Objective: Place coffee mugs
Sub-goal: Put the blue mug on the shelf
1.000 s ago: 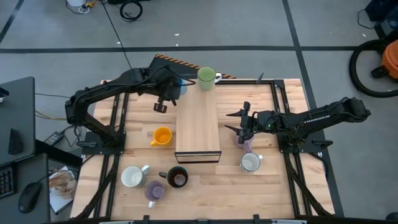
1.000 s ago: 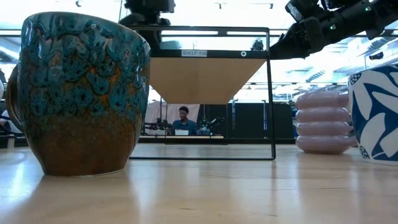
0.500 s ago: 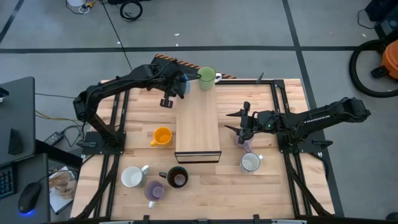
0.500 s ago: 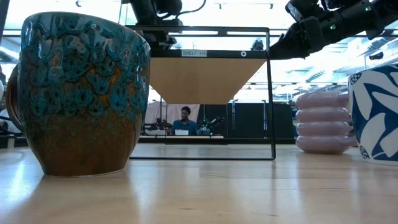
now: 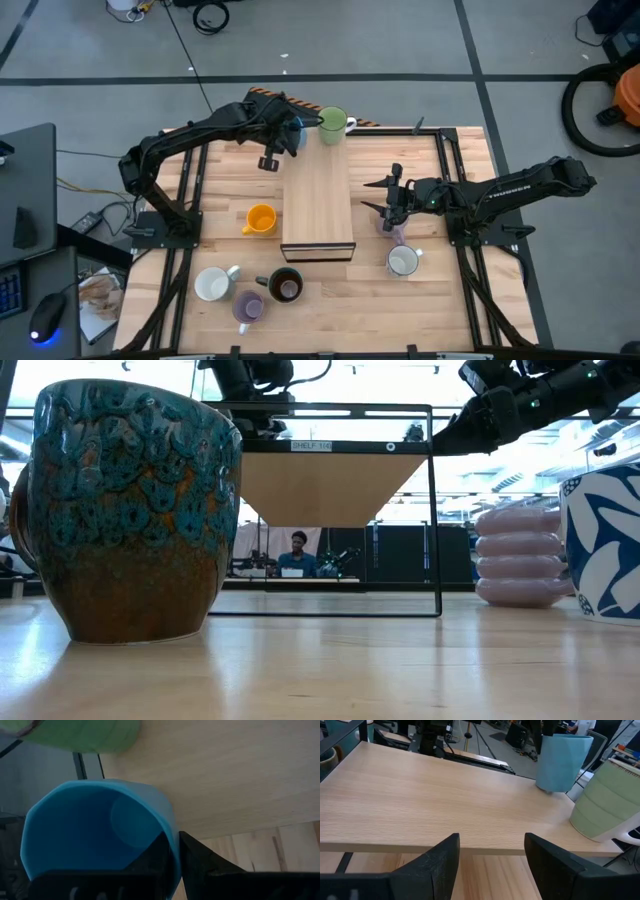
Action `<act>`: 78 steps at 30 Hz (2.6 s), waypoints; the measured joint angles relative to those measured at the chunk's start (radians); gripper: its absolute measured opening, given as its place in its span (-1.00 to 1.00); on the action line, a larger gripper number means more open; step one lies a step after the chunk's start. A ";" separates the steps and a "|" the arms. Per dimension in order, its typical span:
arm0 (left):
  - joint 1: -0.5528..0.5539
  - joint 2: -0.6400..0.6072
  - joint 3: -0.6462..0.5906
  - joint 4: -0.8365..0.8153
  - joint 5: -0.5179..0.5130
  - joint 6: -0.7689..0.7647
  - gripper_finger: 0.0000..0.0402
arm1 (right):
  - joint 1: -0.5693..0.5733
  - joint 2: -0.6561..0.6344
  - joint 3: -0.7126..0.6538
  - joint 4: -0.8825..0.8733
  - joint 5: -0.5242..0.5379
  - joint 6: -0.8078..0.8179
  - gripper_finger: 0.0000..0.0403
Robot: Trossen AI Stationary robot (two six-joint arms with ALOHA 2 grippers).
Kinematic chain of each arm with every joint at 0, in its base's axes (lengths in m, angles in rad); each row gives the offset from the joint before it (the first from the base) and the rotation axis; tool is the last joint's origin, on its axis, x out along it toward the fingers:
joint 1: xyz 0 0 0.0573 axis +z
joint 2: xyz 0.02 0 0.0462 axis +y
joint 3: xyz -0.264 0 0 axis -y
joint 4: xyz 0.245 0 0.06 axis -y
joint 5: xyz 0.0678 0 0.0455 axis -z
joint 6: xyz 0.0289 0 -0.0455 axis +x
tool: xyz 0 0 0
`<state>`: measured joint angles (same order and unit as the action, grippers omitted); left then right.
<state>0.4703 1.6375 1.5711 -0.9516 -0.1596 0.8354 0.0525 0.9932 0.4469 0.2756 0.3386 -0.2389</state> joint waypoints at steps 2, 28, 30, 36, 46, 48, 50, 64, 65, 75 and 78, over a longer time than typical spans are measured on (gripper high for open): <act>-0.003 0.000 0.000 0.007 0.000 0.008 -0.79 | 0.000 0.000 0.000 0.000 0.000 0.000 0.14; -0.007 0.000 0.002 0.084 0.014 0.014 -0.43 | 0.000 0.000 0.000 0.000 -0.018 0.000 0.14; -0.007 0.000 0.002 0.093 -0.009 0.014 -0.40 | 0.000 0.000 0.000 0.002 -0.021 0.000 0.14; -0.007 0.000 0.002 0.105 -0.025 0.014 -0.39 | 0.000 0.000 0.000 0.004 -0.021 0.000 0.14; 0.005 0.000 0.001 0.111 -0.080 -0.067 -0.39 | 0.000 0.000 0.000 0.004 -0.021 0.000 0.14; 0.005 0.000 0.001 0.112 -0.081 -0.086 -0.39 | 0.000 0.000 0.000 0.004 -0.020 0.000 0.14; 0.004 0.000 0.001 0.112 -0.082 -0.097 -0.39 | 0.000 0.000 0.000 0.004 -0.020 0.000 0.14; 0.013 0.000 0.000 0.139 -0.140 -0.143 -0.39 | 0.000 0.000 0.000 0.008 -0.023 0.000 0.14; 0.014 0.000 0.000 0.139 -0.143 -0.143 -0.39 | 0.000 0.000 0.000 0.008 -0.023 0.000 0.14; 0.008 0.000 0.000 0.142 -0.133 -0.138 -0.39 | 0.000 0.000 0.000 0.008 -0.026 0.000 0.14; 0.002 0.000 0.000 0.141 -0.133 -0.132 -0.39 | 0.000 0.000 0.000 0.008 -0.026 0.000 0.14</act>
<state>0.4722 1.6371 1.5715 -0.8104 -0.2927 0.7030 0.0528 0.9932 0.4469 0.2836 0.3127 -0.2386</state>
